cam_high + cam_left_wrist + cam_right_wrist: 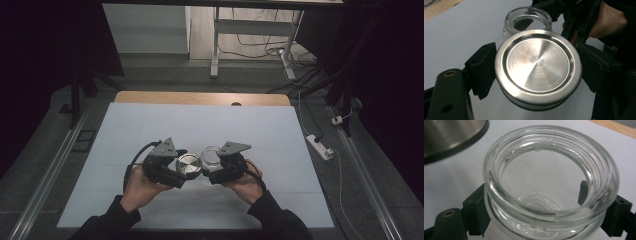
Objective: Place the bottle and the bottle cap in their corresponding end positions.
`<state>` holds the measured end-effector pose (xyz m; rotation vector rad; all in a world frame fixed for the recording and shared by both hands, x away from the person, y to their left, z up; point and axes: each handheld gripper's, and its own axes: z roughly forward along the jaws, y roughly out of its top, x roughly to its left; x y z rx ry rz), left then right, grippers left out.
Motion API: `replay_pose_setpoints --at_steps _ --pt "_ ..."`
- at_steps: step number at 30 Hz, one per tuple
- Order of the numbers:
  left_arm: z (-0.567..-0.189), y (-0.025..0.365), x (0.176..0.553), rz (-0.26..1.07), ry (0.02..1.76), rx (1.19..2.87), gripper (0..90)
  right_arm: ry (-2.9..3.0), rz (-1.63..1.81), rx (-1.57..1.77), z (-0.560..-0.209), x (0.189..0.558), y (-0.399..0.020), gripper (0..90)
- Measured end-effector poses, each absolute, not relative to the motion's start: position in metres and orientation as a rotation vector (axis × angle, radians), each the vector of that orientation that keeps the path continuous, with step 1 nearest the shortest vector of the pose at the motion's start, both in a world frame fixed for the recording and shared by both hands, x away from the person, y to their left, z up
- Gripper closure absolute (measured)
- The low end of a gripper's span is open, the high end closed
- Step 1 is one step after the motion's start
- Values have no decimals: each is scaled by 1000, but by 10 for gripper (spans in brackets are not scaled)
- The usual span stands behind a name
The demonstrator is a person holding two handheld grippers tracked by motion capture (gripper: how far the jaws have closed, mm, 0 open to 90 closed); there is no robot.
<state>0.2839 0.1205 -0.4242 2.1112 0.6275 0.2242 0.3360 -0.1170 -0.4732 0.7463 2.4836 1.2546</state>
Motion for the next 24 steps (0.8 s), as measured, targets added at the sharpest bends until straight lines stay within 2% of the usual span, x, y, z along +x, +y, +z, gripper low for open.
replay_pose_setpoints --at_steps 24 --pt "-459 112 269 174 568 2116 206 2448 1242 786 -473 360 -114 152"
